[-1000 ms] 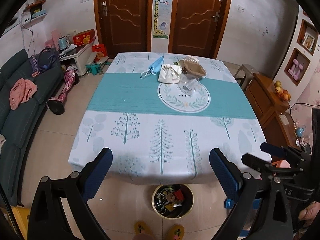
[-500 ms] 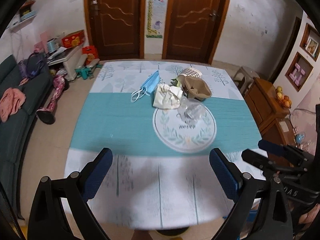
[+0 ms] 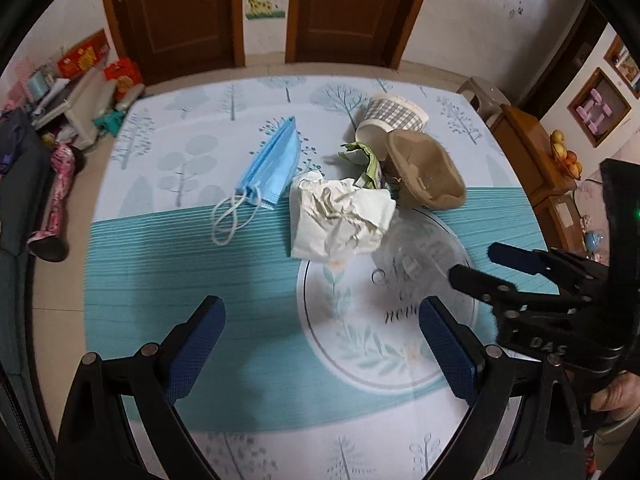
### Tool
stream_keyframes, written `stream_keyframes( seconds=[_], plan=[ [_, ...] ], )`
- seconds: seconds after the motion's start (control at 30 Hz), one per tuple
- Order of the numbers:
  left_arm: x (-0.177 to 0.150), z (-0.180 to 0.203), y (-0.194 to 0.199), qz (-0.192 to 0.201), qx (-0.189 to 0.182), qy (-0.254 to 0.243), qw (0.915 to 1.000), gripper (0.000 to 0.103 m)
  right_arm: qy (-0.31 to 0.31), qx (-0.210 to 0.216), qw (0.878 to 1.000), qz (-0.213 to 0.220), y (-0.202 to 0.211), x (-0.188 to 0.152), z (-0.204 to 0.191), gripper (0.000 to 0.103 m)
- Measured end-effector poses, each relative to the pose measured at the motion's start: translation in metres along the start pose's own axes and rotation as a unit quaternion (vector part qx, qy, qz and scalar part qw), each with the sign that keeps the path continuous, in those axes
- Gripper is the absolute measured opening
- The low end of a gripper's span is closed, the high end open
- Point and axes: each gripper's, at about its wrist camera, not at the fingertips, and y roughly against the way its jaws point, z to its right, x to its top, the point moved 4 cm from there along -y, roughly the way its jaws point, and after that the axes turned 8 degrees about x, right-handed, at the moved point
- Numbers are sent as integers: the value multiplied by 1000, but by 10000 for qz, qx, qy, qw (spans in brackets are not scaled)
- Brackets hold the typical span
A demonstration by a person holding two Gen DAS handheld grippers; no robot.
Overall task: Collect trash
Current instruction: 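Grasp the white tissue with the left tool while the right tool grasps the plastic bottle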
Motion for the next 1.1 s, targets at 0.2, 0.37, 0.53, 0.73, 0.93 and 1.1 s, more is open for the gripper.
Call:
stream_keyframes(
  seconds=[0.2, 0.37, 0.53, 0.73, 0.93, 1.1],
  plan=[
    [16, -1, -31, -237, -268, 35, 9994, 97, -55, 136, 9994, -326, -37, 14, 11, 54],
    [29, -2, -45, -317, -423, 10, 9986, 97, 51, 429, 9983, -379, -47, 17, 5, 50],
    [40, 1, -60, -492, -560, 15, 9972, 96, 71, 634, 9971, -416, -47, 14, 3, 47],
    [51, 8, -80, -662, -595, -44, 9960, 96, -231, 704, 9967, -337, -40, -4, 4, 47],
    [56, 20, -96, -756, -556, -175, 9954, 93, -773, 759, 9940, -165, -31, -25, 11, 46],
    [58, 25, -107, -750, -439, -205, 9960, 74, -1150, 851, 9897, -76, -25, -40, 15, 45]
  ],
)
